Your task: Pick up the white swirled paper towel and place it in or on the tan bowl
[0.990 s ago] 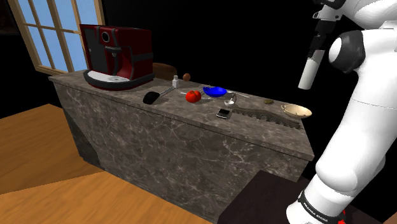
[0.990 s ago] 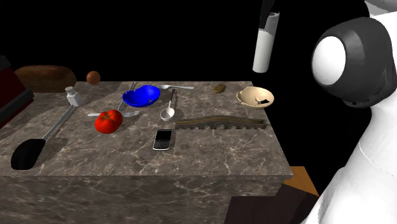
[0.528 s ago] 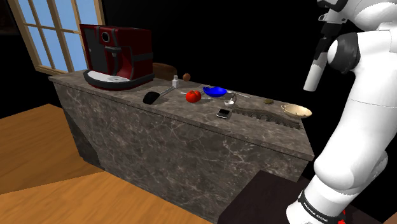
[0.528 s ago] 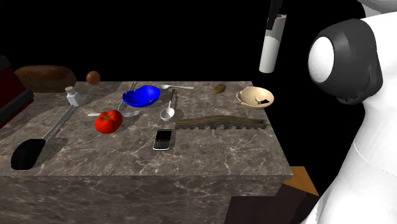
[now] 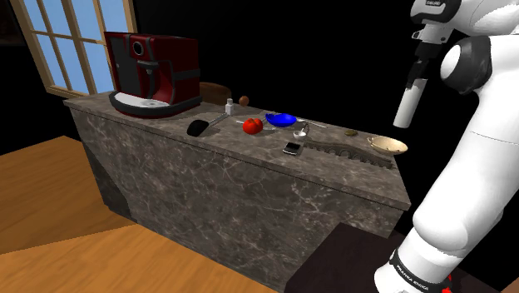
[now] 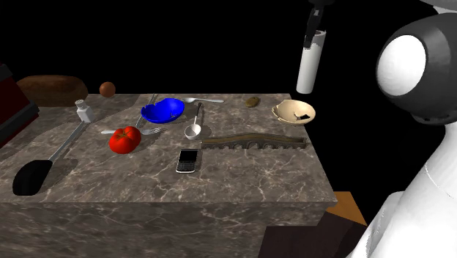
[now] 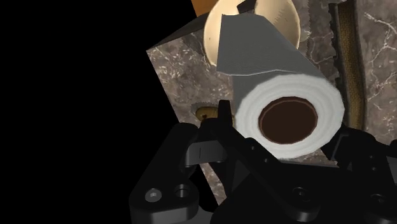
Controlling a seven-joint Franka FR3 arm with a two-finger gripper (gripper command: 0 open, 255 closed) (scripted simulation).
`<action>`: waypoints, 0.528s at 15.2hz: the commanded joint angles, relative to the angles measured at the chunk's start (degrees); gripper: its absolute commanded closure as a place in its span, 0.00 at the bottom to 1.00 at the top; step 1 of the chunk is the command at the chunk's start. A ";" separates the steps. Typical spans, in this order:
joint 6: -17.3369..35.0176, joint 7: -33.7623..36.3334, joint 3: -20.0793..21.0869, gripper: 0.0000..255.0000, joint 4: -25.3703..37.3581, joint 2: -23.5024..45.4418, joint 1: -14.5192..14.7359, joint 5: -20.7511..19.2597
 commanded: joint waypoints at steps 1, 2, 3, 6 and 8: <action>2.18 0.77 0.35 1.00 -3.07 -1.44 0.82 -1.22; 3.10 1.02 0.48 1.00 -4.33 -1.97 1.06 -1.64; 4.01 1.25 0.61 1.00 -5.55 -2.46 1.27 -2.04; 6.65 1.88 0.94 1.00 -9.03 -3.76 1.76 -3.09; 8.36 2.23 1.14 1.00 -11.21 -4.49 2.00 -3.66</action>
